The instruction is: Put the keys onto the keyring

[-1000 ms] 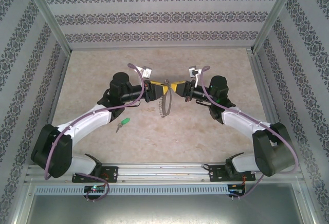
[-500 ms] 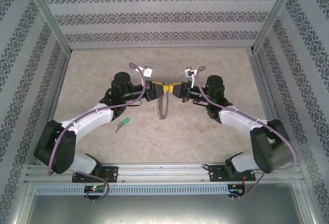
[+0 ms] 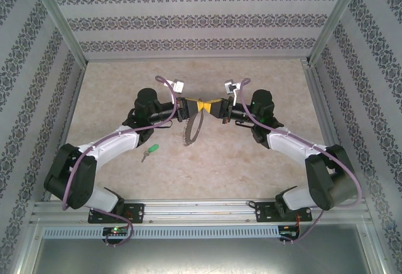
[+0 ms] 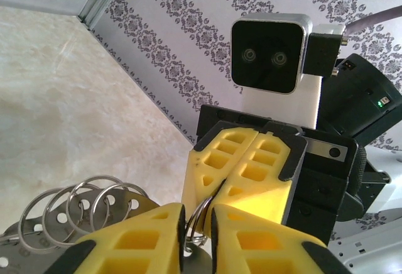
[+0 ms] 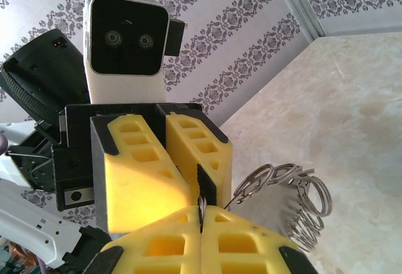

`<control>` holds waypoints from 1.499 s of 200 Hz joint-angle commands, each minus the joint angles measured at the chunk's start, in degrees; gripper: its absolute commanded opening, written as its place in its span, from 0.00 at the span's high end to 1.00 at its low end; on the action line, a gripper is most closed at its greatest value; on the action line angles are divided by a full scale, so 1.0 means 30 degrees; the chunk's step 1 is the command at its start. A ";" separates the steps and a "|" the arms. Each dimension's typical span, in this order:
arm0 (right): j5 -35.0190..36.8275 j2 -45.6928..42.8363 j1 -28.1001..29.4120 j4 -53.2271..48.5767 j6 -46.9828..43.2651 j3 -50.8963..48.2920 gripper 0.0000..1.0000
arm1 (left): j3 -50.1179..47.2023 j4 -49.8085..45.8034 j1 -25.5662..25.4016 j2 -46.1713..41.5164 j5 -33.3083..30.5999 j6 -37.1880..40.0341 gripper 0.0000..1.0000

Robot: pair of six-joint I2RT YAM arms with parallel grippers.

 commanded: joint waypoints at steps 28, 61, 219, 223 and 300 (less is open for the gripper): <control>-0.0613 0.0393 0.0263 0.0130 -0.0290 0.0917 1.00 | -0.0066 0.1950 -0.0470 -0.0094 0.2075 -0.0210 0.91; -0.0511 0.0453 0.0282 -0.0141 -0.0202 0.1115 1.00 | -0.0081 0.1368 -0.0464 -0.0213 0.1813 0.0291 1.00; 0.2448 -0.2625 -0.1198 0.0011 0.0758 -0.1650 0.39 | -0.0809 -0.0357 -0.0468 -0.1147 -0.0476 0.2138 1.00; 0.2462 -0.2713 -0.1213 0.0005 0.0765 -0.1727 0.39 | -0.0827 -0.0370 -0.0468 -0.1157 -0.0459 0.2138 1.00; 0.1525 -0.2336 -0.0270 0.1473 0.1329 -0.3085 0.56 | -0.0717 -0.0783 -0.0461 -0.1215 -0.0196 0.2739 1.00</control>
